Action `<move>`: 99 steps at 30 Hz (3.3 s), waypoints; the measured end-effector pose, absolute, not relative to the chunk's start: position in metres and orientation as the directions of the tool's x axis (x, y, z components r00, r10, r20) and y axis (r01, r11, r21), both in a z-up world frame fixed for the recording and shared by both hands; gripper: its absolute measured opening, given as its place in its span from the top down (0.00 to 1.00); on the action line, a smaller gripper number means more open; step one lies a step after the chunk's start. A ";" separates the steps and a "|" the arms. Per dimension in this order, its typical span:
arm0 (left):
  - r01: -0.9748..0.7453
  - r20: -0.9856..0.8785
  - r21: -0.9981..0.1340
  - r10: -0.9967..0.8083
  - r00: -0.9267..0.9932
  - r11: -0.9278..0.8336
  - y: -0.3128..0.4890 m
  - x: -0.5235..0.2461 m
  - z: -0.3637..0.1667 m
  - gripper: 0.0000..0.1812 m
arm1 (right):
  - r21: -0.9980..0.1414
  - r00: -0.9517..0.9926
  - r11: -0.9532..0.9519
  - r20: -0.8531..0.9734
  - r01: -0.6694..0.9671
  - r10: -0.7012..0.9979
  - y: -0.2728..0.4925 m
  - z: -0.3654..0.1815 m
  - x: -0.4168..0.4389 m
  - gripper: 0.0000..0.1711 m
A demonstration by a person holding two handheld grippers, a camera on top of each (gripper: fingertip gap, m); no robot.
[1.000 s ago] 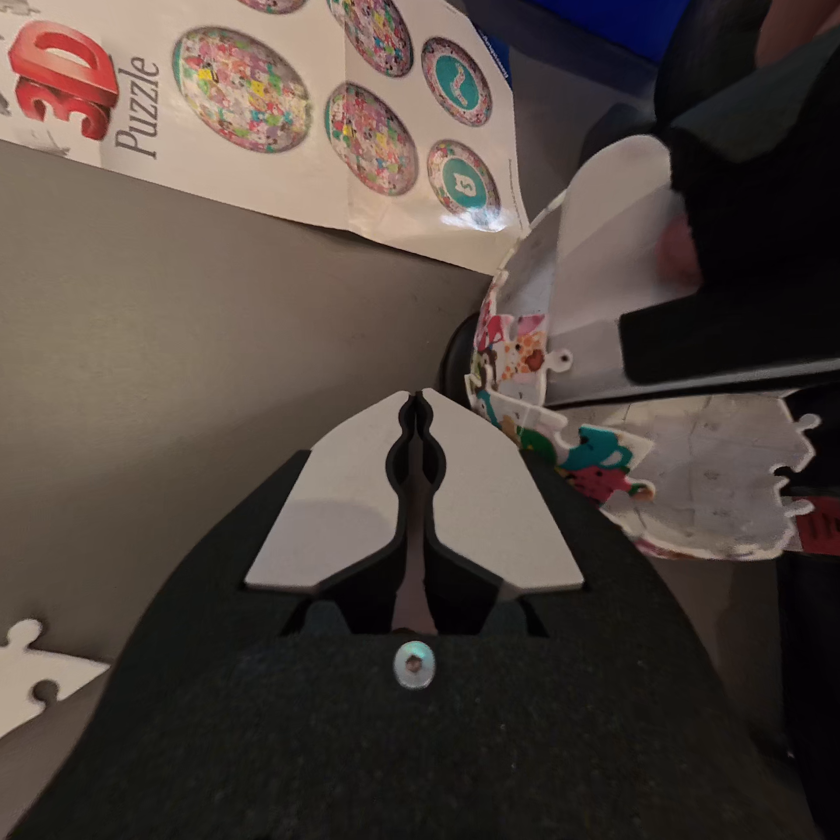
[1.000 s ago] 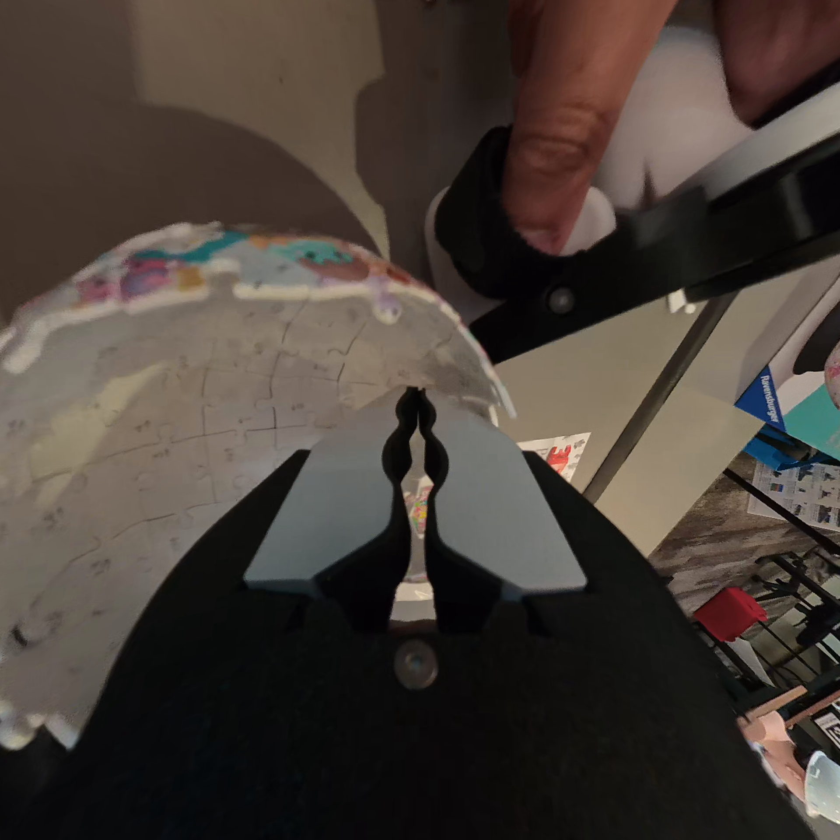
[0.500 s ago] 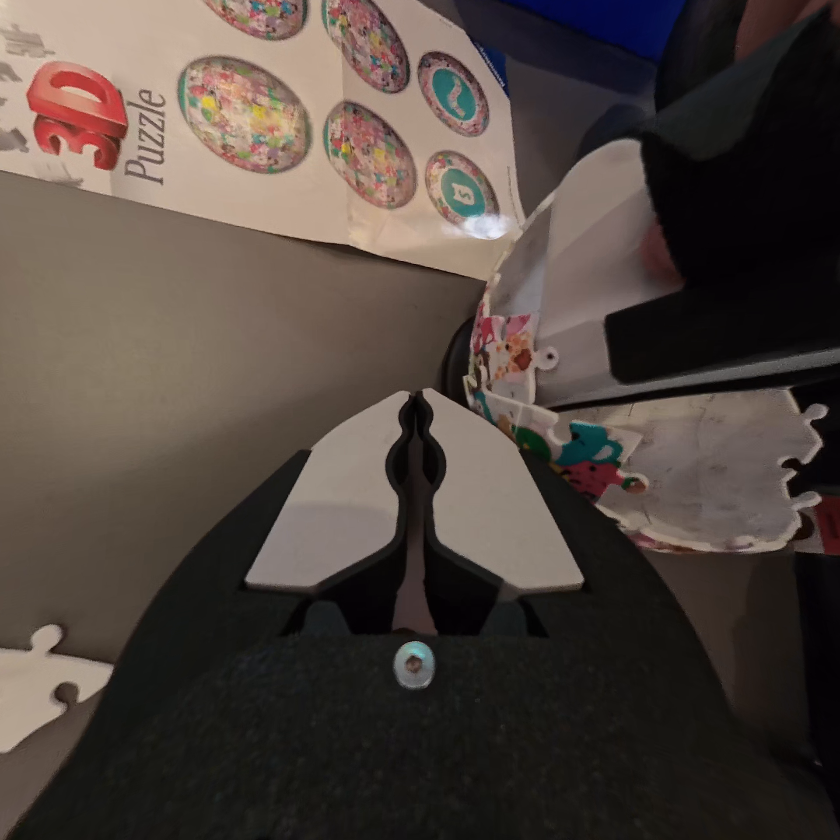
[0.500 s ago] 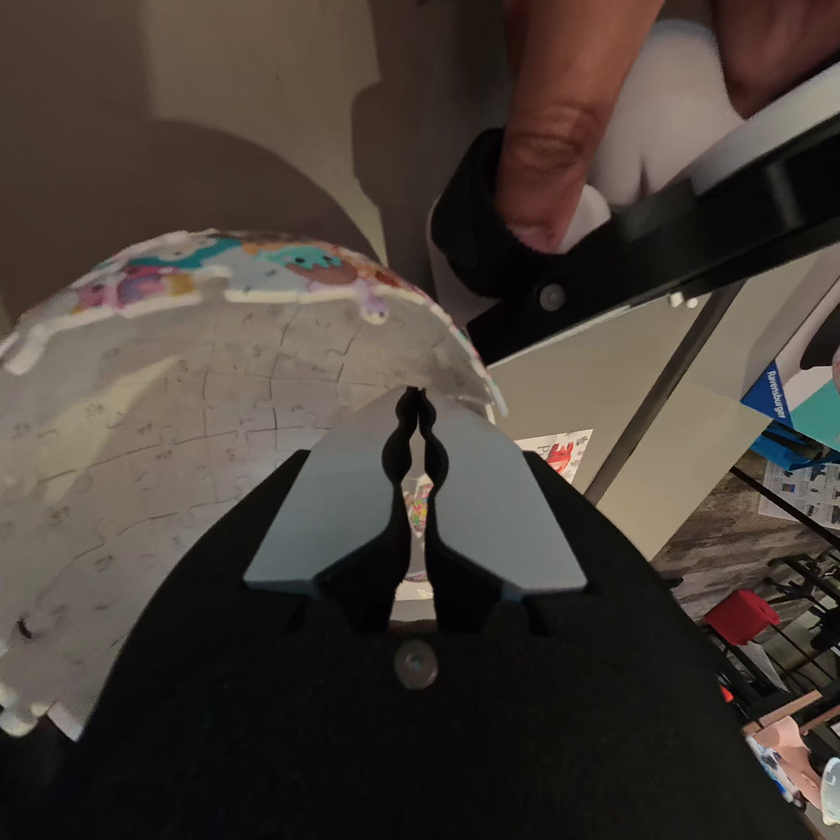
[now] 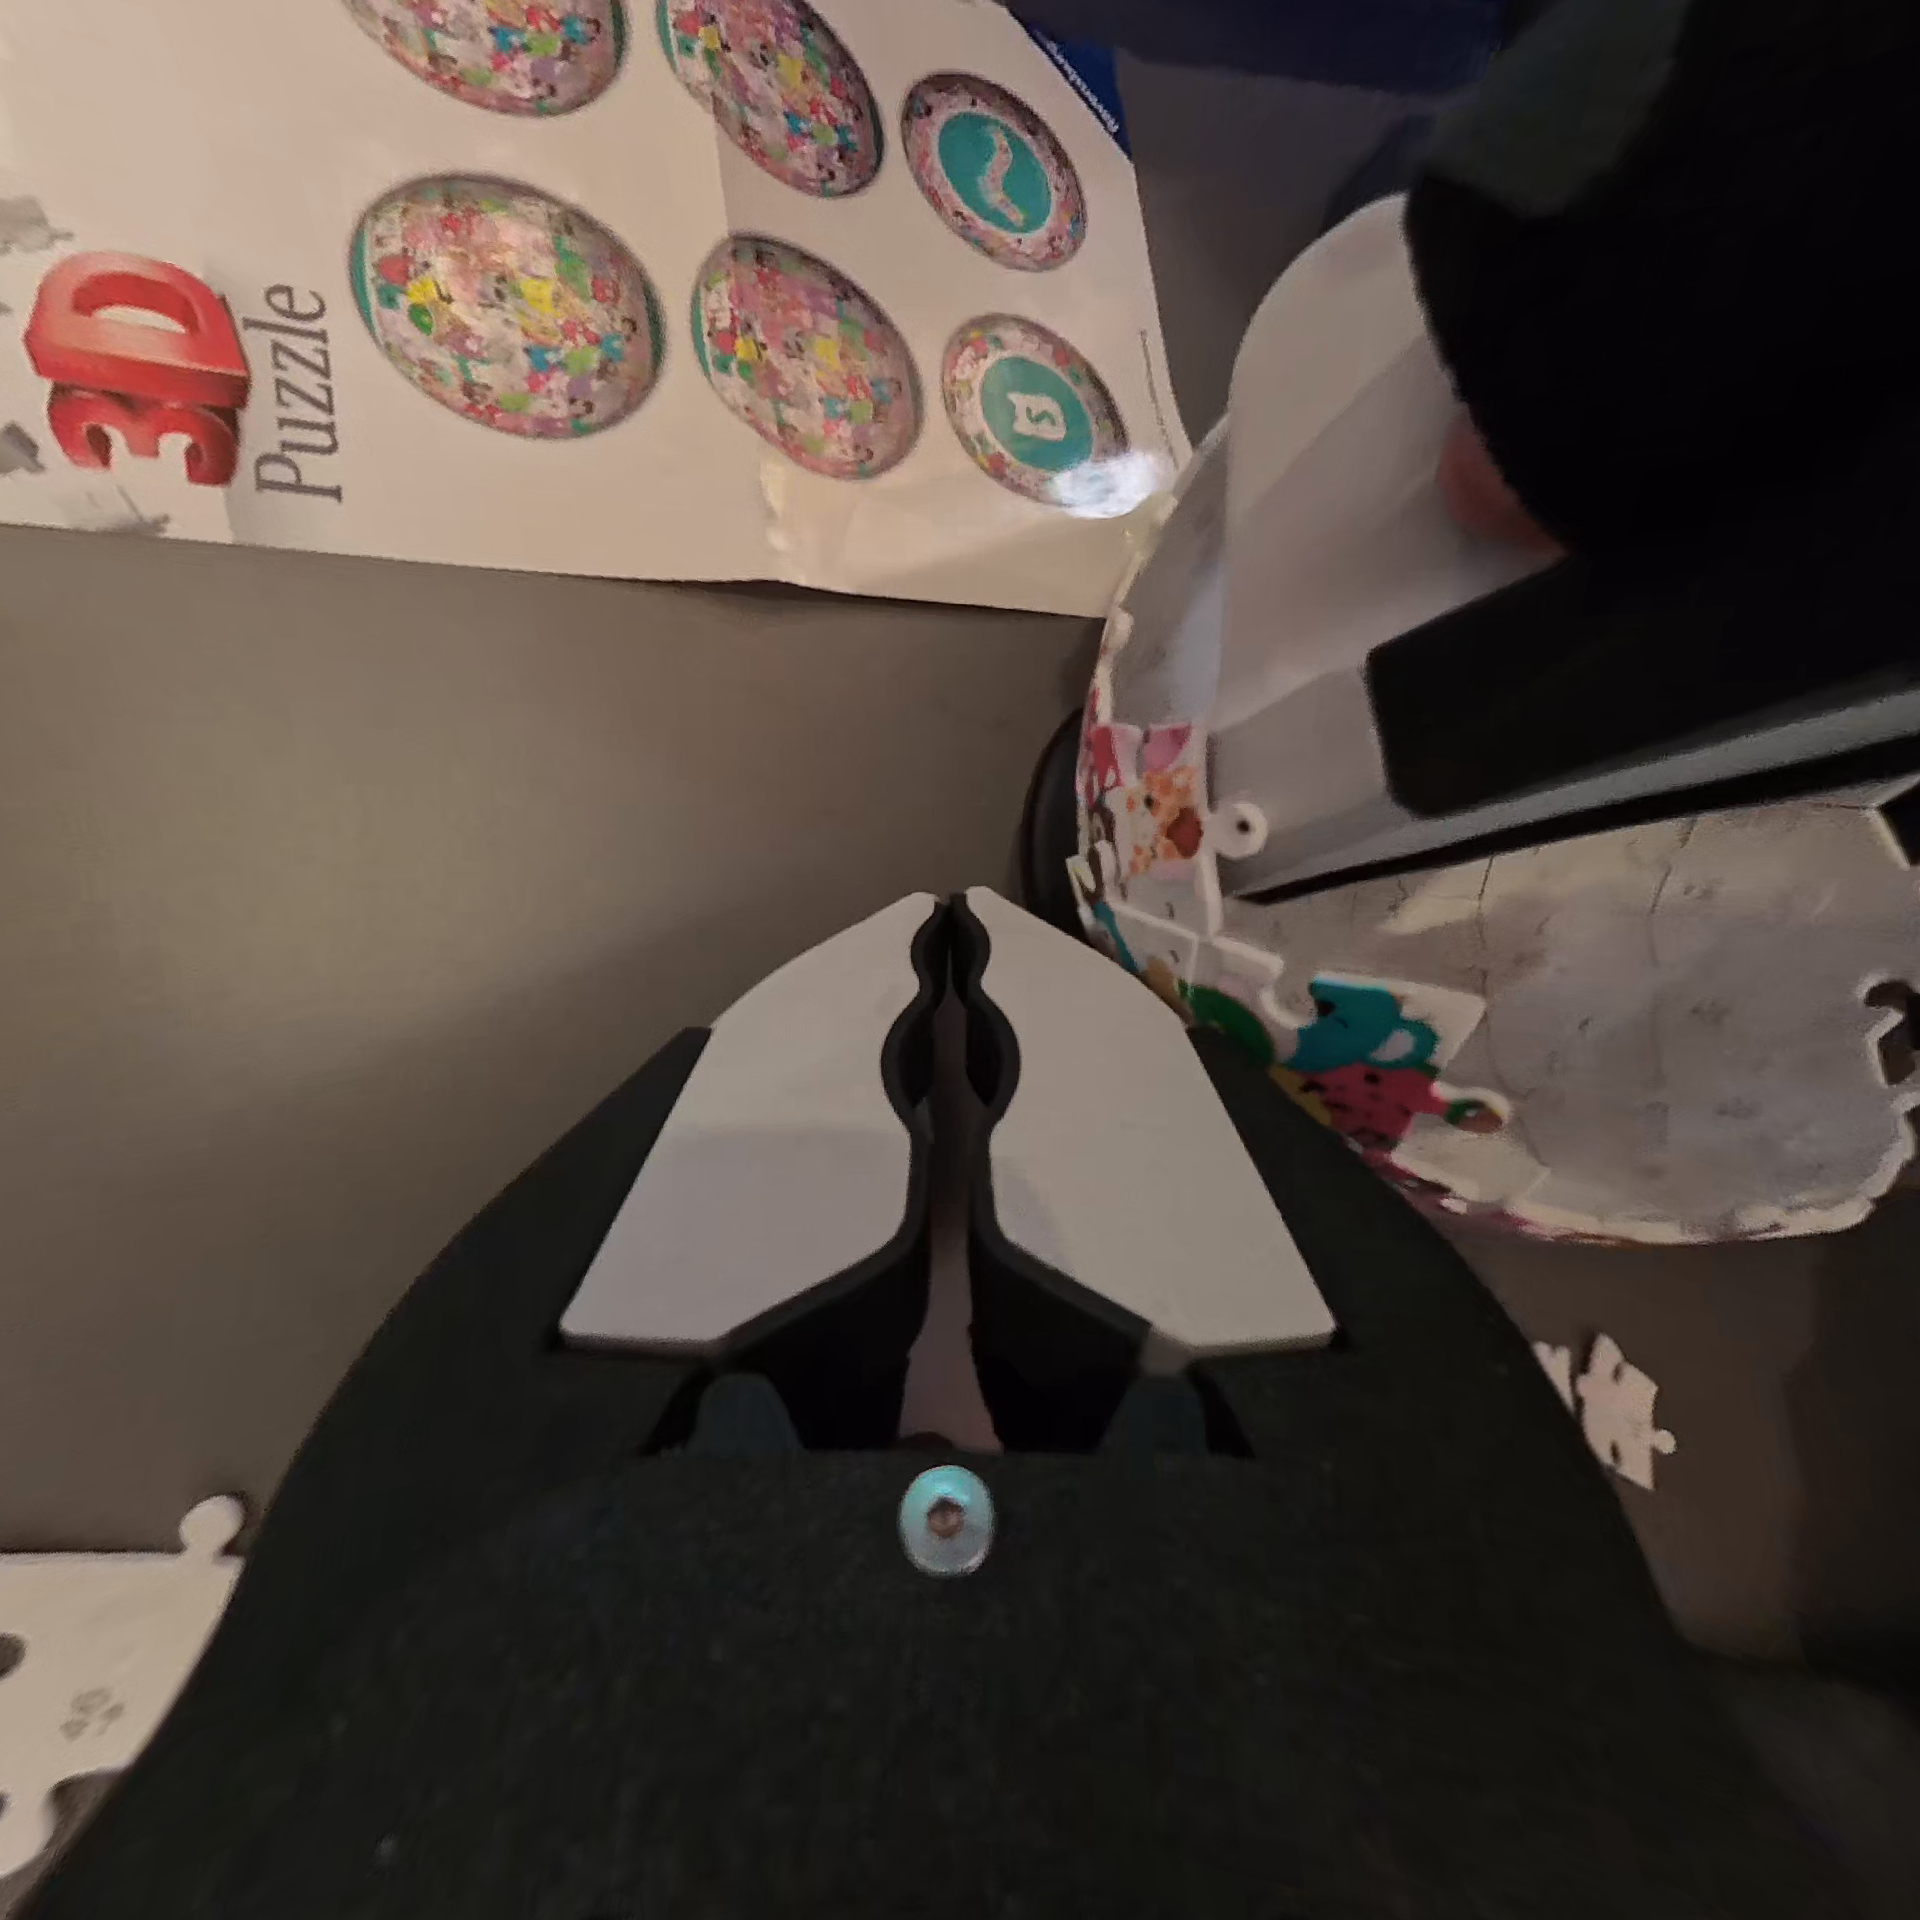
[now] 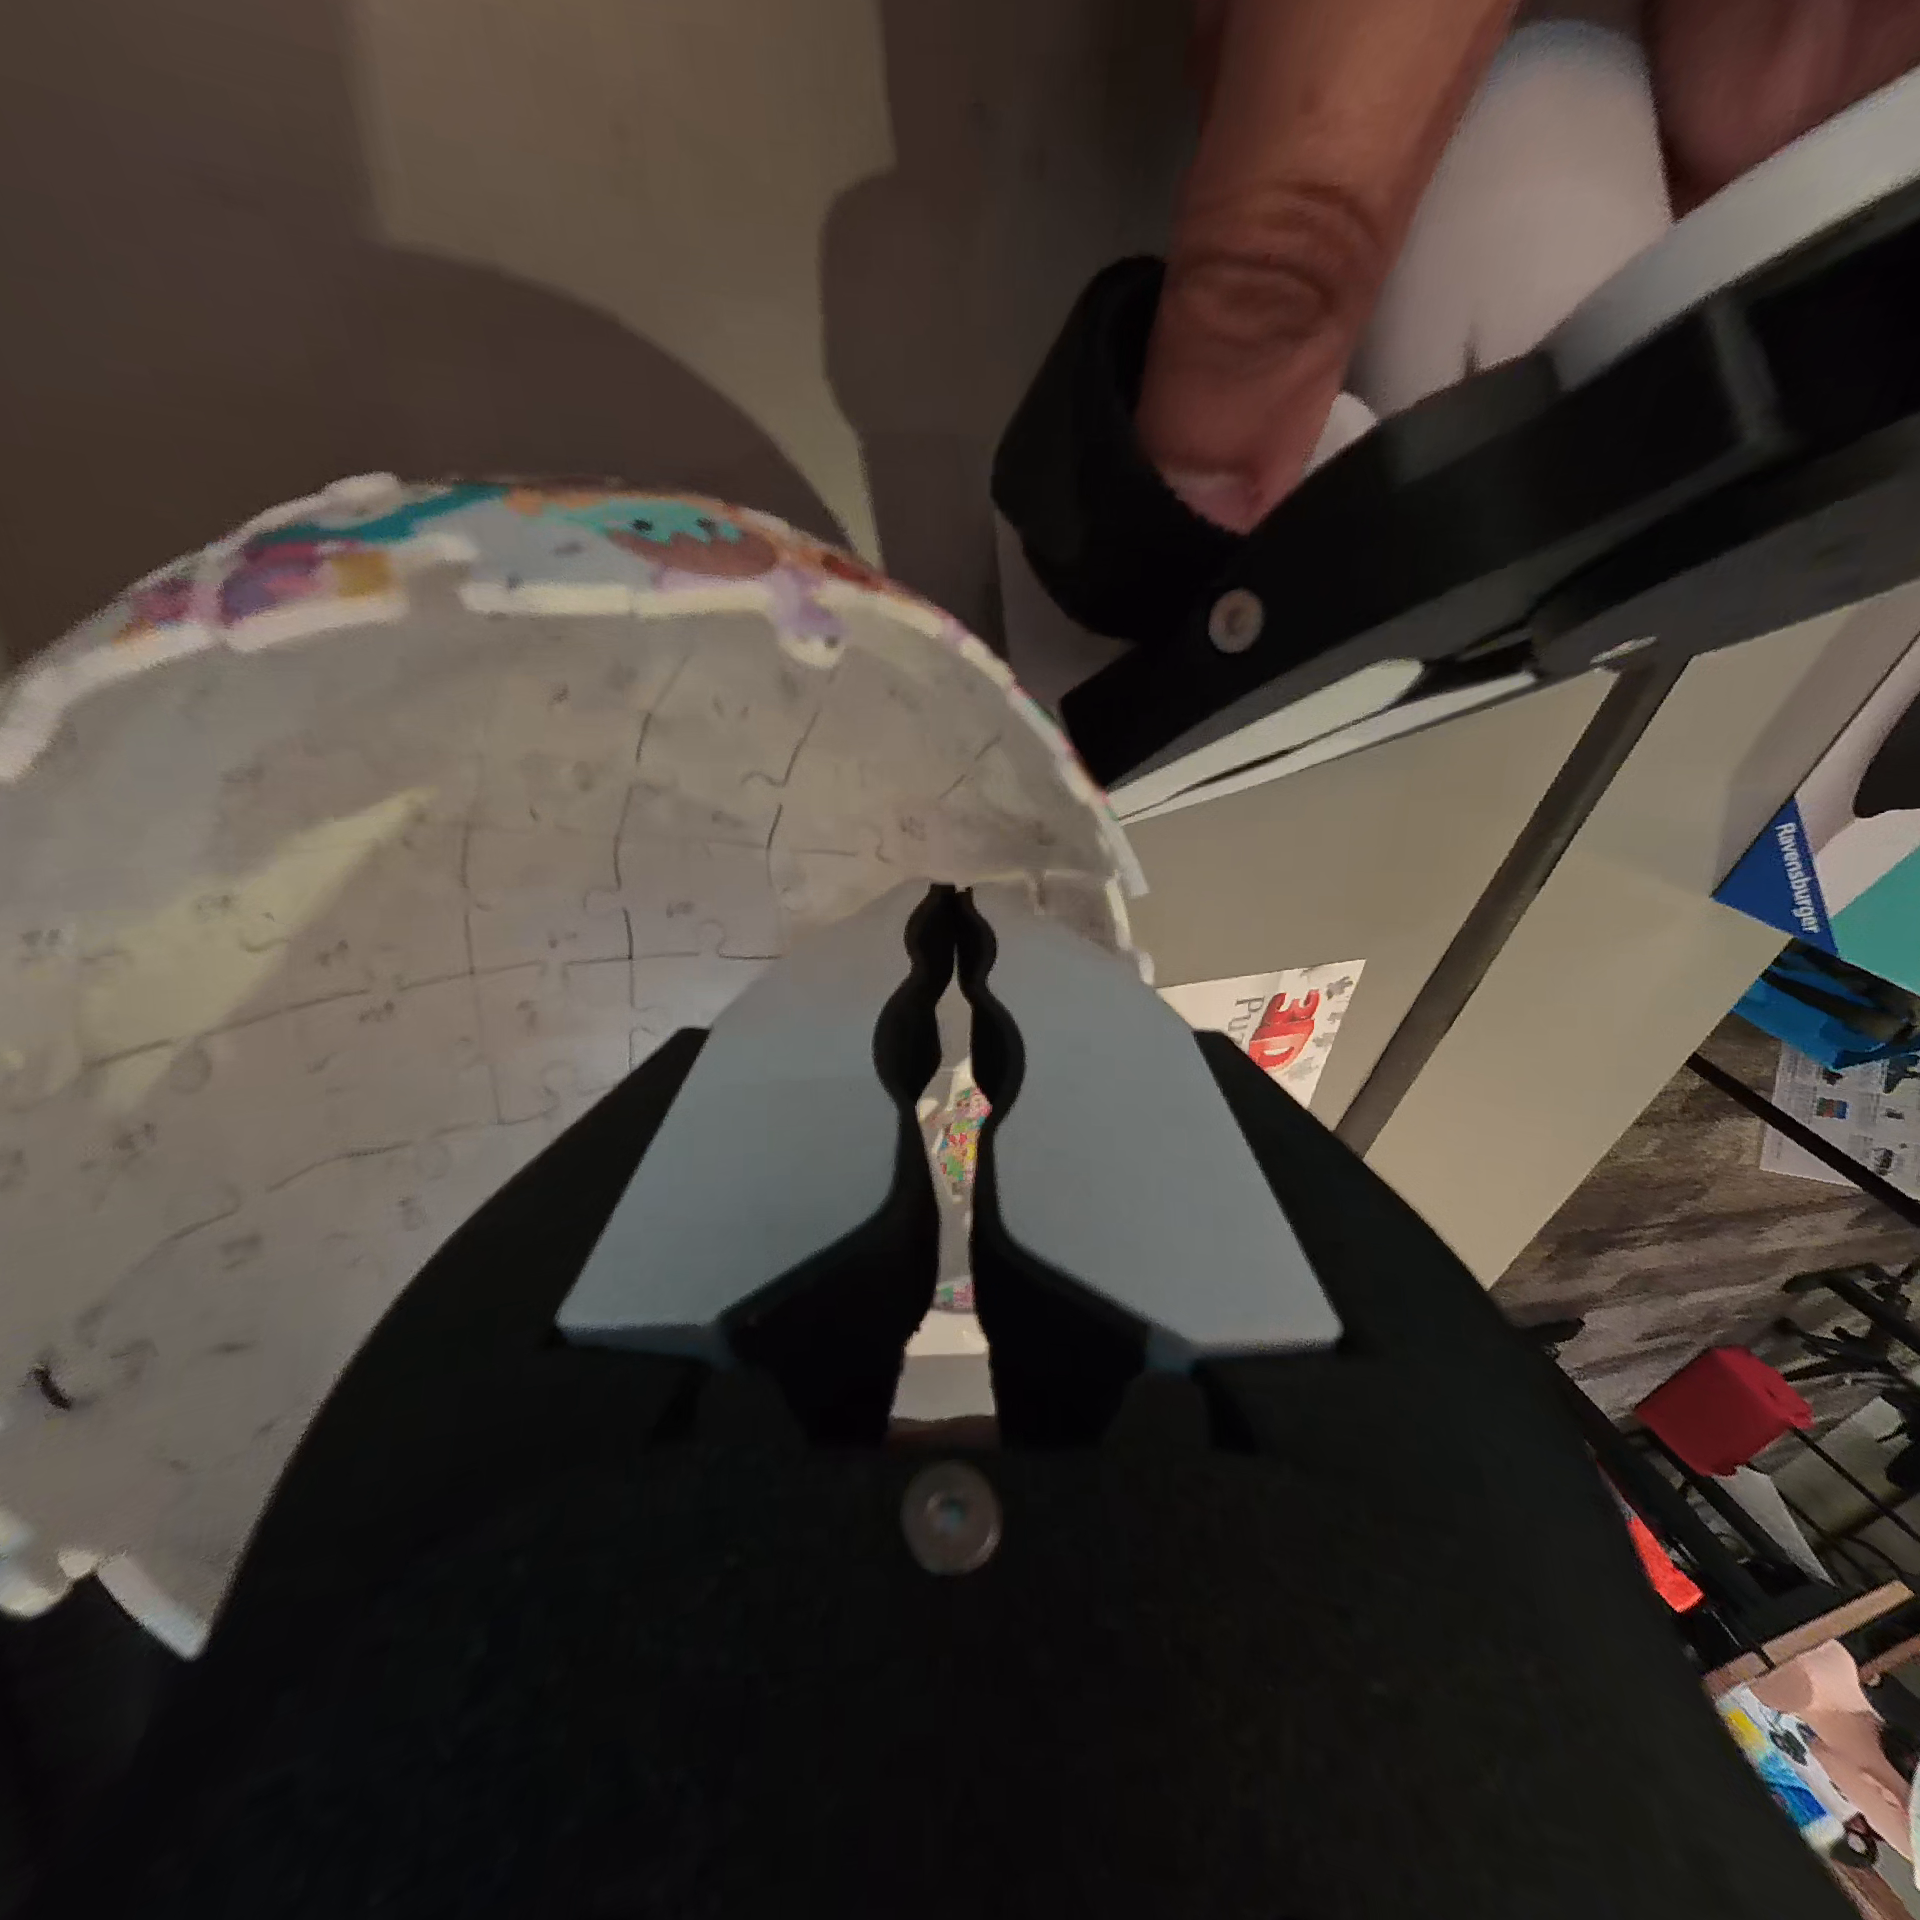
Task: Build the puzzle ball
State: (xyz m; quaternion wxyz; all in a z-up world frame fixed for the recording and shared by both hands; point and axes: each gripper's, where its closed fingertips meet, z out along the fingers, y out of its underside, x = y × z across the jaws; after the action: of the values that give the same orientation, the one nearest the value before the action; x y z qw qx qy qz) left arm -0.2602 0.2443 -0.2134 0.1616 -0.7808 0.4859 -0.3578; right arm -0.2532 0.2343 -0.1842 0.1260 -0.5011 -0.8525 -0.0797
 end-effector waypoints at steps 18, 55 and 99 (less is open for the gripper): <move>-0.619 0.434 -0.617 -0.866 0.247 -0.486 0.249 -0.258 -0.211 1.00 | 0.023 -0.475 0.488 0.276 0.872 0.836 0.231 -0.187 -0.250 1.00; -0.523 0.460 -0.674 -0.850 0.257 -0.523 0.251 -0.274 -0.190 0.97 | -0.488 -0.493 0.481 0.113 0.729 0.863 0.259 -0.152 -0.253 0.91; 0.004 0.252 -0.939 -0.681 0.687 -0.344 0.255 -0.307 -0.114 0.69 | -0.806 0.182 -0.064 0.056 0.589 0.982 0.244 -0.069 -0.185 0.67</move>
State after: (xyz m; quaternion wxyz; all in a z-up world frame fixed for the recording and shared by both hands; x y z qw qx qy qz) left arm -0.3068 0.2555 -0.1136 0.5267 -0.7525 0.2250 -0.3252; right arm -0.1851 0.2442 -0.0689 0.3637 -0.6775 -0.5796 0.2698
